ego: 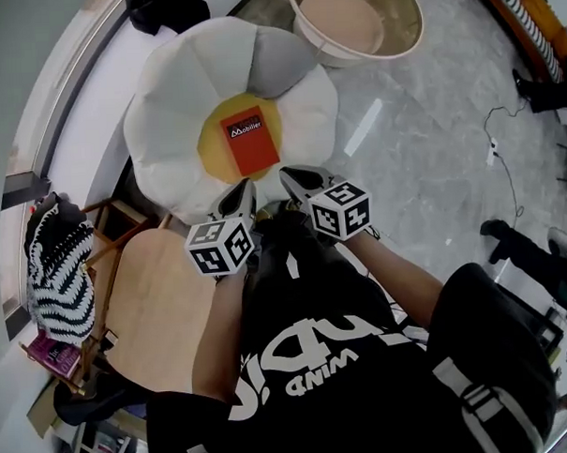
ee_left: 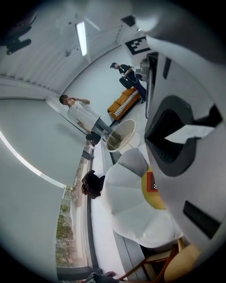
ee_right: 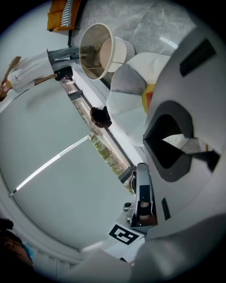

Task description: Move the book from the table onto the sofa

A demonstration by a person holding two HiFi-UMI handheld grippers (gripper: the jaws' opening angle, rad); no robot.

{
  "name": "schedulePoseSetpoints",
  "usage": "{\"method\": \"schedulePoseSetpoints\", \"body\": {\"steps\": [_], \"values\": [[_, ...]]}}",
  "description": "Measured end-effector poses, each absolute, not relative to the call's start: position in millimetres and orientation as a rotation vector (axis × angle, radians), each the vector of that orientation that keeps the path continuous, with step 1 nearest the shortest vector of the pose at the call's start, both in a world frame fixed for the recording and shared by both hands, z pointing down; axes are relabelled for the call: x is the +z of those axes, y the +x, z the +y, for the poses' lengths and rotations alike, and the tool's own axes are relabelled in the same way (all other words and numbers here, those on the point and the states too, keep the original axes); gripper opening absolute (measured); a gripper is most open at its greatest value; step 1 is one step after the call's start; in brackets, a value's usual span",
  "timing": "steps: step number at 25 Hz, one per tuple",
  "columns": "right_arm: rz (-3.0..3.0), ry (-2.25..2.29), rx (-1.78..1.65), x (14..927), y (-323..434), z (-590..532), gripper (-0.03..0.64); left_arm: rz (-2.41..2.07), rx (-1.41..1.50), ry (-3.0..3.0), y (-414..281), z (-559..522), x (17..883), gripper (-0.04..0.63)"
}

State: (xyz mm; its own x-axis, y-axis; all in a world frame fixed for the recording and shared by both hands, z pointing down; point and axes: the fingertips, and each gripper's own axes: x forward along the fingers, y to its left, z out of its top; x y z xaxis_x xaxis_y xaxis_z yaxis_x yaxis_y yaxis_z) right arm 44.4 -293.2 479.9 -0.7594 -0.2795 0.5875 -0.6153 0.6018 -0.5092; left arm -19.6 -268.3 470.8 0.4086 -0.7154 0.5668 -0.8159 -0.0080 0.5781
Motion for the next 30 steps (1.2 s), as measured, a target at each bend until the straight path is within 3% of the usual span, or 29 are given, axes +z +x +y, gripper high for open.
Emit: {"method": "schedulePoseSetpoints", "body": {"steps": [16,30], "values": [[-2.697,0.819,0.754,314,90,-284,0.001,-1.258,0.145,2.209,25,-257,305,0.008],[-2.917,0.867,0.512,253,105,-273,0.001,-1.219,0.103,2.472,44,-244,253,0.008]]}}
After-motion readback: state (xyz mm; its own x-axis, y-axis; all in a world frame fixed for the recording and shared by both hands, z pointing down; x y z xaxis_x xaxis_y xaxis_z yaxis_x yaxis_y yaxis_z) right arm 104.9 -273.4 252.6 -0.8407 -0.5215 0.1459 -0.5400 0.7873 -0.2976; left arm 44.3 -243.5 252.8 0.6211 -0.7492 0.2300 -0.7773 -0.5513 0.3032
